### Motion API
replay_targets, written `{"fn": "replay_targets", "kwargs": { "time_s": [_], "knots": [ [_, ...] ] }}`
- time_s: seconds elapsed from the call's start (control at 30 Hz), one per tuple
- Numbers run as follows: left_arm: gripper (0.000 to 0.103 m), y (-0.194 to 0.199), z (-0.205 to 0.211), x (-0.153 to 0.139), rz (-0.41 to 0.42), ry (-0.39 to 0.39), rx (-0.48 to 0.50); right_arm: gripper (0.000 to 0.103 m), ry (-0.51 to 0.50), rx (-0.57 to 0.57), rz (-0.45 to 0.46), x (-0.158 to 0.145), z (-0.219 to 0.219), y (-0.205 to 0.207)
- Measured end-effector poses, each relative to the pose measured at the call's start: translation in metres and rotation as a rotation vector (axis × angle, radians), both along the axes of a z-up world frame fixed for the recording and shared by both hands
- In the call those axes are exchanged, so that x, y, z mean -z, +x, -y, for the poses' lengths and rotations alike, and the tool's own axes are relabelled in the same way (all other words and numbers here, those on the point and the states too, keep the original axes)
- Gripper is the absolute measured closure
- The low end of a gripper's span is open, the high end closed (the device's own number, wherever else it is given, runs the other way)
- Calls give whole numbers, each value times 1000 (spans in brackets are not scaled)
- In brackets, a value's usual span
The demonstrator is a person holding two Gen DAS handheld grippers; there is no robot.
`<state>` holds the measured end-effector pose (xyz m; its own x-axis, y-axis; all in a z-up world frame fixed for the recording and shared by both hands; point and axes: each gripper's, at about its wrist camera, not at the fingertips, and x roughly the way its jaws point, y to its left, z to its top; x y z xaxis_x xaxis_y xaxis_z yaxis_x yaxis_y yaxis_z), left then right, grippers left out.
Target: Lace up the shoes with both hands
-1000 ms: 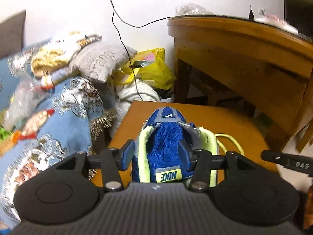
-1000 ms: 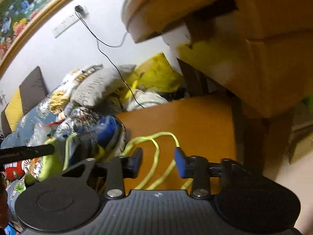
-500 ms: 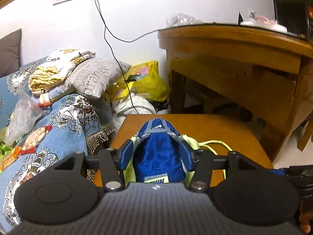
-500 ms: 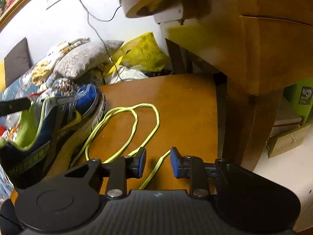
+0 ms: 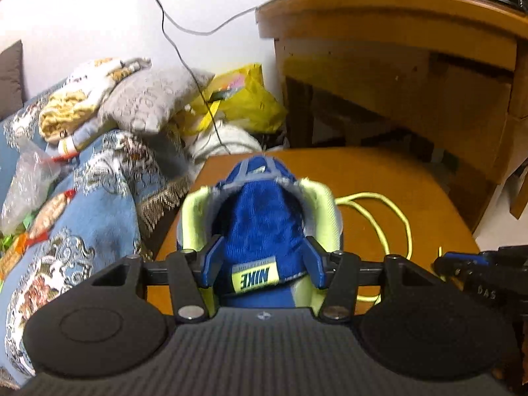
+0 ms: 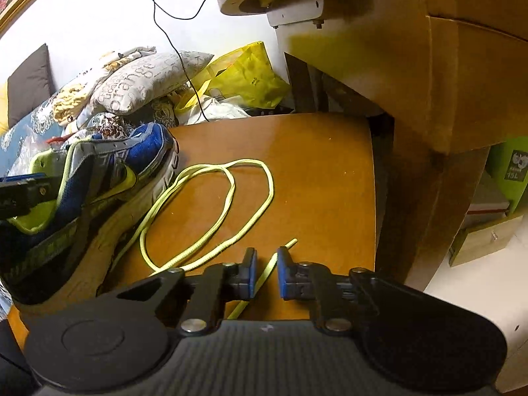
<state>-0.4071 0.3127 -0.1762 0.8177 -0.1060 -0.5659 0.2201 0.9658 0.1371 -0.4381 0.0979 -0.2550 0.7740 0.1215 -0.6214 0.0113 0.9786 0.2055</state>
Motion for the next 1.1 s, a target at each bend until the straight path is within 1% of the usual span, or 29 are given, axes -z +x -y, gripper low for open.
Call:
{"fn": "replay_targets", "kwargs": {
  "time_s": [0.17, 0.33, 0.43, 0.63, 0.8, 0.87, 0.93, 1.03, 1.1],
  "knots": [
    [48, 0, -2, 1, -3, -2, -3, 101, -21, -8, 5, 0, -1, 1],
    [48, 0, -3, 1, 3, 4, -2, 102, -18, -8, 14, 0, 1, 1],
    [48, 0, -2, 1, 5, 6, -3, 102, -21, -1, 38, -3, 3, -1],
    [48, 0, -2, 1, 4, 9, -4, 102, -49, -3, 112, -18, 8, -1],
    [49, -1, -3, 1, 7, 7, -7, 102, -95, -39, 226, -41, 6, 4],
    [49, -1, -3, 1, 7, 8, -8, 102, -112, -70, 263, -48, 3, 6],
    [49, -1, -3, 1, 6, 7, -10, 102, -120, -147, 272, -51, -5, 12],
    [49, -1, -2, 2, 8, 6, -14, 102, -137, -274, 243, -45, -21, 23],
    [49, -2, -3, 2, 7, 4, -15, 102, -160, -330, 211, -39, -33, 30]
  ]
}}
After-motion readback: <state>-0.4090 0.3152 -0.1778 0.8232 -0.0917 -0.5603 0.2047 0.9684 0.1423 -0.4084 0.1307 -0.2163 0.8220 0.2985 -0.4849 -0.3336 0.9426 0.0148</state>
